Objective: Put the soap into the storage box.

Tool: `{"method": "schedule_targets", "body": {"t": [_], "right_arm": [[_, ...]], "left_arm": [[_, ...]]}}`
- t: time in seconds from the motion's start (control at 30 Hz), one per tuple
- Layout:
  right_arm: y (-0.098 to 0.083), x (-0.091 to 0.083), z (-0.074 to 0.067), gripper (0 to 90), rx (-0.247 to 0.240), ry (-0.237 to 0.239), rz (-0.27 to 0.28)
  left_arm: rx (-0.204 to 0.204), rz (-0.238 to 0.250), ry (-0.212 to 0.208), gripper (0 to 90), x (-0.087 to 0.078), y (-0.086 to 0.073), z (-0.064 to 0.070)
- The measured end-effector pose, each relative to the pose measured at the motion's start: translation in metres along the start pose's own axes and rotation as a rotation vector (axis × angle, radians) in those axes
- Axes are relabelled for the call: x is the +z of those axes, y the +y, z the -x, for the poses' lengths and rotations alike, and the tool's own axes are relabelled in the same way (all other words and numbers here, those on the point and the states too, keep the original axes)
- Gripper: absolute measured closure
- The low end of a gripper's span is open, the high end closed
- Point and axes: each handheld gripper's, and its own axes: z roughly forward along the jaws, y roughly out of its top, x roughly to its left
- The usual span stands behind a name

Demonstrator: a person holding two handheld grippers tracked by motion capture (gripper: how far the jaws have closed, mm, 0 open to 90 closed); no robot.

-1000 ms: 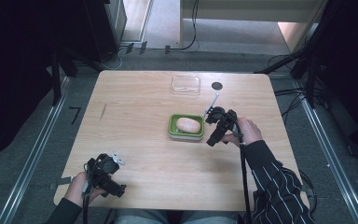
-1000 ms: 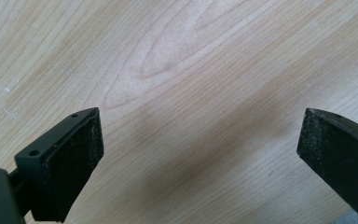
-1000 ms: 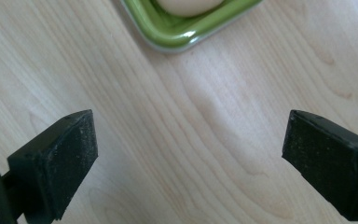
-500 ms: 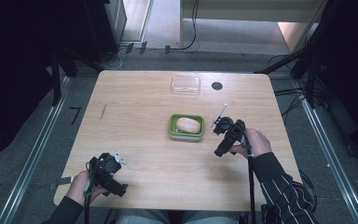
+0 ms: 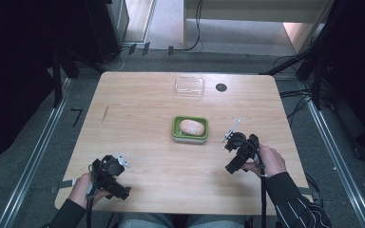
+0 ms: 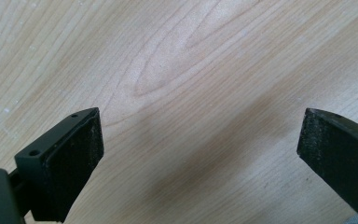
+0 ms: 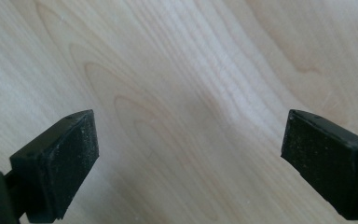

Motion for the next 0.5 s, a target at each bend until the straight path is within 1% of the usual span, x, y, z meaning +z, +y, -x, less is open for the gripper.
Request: {"method": "schedule_targets", "body": {"t": [0.2, 0.27, 0.37, 0.4, 0.5], "right_arm": [[-0.014, 0.003, -0.003, 4.6, 0.012, 0.004, -0.019], [-0.018, 0.005, -0.003, 4.8, 0.019, 0.002, -0.013], [-0.023, 0.007, -0.002, 5.4, 0.015, 0.001, -0.023], [-0.024, 0.007, -0.002, 5.5, 0.026, 0.001, -0.022], [-0.025, 0.008, 0.000, 5.7, 0.028, 0.005, -0.016]], "left_arm": [[0.008, -0.004, 0.004, 0.8, 0.001, 0.002, 0.000], [0.008, -0.002, 0.004, 0.8, 0.001, 0.002, 0.000], [0.010, -0.002, 0.005, 0.8, 0.001, 0.003, 0.001], [0.012, 0.000, 0.005, 0.8, 0.001, 0.003, 0.000], [0.006, 0.002, 0.007, 0.8, 0.002, 0.003, 0.000]]}}
